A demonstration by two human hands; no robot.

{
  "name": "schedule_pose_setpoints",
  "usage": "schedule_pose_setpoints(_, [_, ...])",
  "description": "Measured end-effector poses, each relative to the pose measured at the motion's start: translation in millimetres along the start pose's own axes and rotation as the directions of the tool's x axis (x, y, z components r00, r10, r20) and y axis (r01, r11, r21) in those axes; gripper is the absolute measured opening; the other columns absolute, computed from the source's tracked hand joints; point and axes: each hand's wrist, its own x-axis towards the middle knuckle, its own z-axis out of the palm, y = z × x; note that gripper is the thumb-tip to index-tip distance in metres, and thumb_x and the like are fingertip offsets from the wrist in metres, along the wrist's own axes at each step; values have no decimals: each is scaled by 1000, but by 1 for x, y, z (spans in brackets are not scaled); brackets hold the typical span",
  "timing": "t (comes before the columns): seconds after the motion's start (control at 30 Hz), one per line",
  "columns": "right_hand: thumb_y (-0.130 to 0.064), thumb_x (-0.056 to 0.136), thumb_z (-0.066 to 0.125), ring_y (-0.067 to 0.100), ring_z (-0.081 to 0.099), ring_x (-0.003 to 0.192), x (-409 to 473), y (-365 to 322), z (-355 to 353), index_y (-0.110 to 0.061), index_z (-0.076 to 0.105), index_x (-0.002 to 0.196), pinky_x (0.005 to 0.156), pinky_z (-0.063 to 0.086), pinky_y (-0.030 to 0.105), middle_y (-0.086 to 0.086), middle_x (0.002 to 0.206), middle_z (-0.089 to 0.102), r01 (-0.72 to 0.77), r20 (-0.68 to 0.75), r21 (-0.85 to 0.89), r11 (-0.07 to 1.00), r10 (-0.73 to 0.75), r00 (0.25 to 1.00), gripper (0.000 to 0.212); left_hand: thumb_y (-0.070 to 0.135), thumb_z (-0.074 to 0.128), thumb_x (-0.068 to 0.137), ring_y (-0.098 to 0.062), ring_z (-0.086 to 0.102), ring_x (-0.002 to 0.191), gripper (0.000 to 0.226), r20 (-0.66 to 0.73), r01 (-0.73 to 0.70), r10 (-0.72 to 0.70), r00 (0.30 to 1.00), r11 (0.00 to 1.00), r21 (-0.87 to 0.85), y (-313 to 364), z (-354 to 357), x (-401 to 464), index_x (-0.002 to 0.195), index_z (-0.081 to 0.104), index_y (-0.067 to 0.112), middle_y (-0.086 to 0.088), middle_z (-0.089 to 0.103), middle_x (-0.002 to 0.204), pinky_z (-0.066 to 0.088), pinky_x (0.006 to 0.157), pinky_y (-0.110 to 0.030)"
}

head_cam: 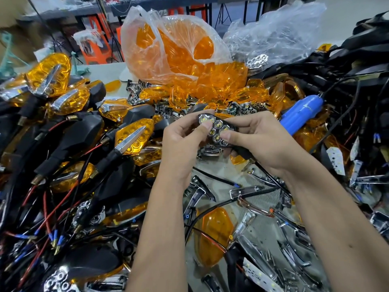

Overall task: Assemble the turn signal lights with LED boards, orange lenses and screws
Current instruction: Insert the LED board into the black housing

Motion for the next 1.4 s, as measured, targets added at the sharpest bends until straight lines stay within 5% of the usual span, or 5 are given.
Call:
schedule_pose_setpoints(0.67, [-5,99,65,34,63,62,0,-17,36,3,78,98,56,56,33,21,78,70,-11,-5,225,974,12,1000,15,40,49,104,-29,72,101,33,-89,-47,35,995,990,-133,9,17,-4,102,76,20,-3,76,116,58,61,-32])
schedule_pose_setpoints(0.8, [-25,102,65,30,68,61,-1,-25,34,4,77,97,56,58,35,23,79,73,-53,22,-54,997,55,998,32,29,45,108,-34,74,106,35,-198,-30,-22,980,966,-256,7,20,-4,97,69,5,-15,79,107,60,93,-55])
schedule_pose_setpoints(0.9, [-40,103,62,39,72,74,-1,-22,14,-1,77,90,67,64,47,20,82,74,-90,-169,-273,958,45,985,44,18,40,111,-35,77,87,39,-222,-25,-63,973,928,-373,11,16,-1,85,68,8,-20,78,100,64,72,-42])
schedule_pose_setpoints(1.23, [-89,81,47,36,40,123,-3,-8,5,-17,50,72,96,44,54,6,100,44,-459,-454,-888,-5,157,877,73,7,42,110,-16,59,52,16,-221,76,-182,958,906,-416,14,9,0,100,54,5,-7,76,91,43,43,-23])
schedule_pose_setpoints(1.4, [-69,81,74,26,46,112,3,-10,11,-30,71,113,91,35,45,-2,101,64,-392,-361,-894,215,170,917,51,3,43,109,-17,65,66,14,-57,193,-245,968,869,-455,11,4,0,104,55,5,-9,70,93,56,61,-30])
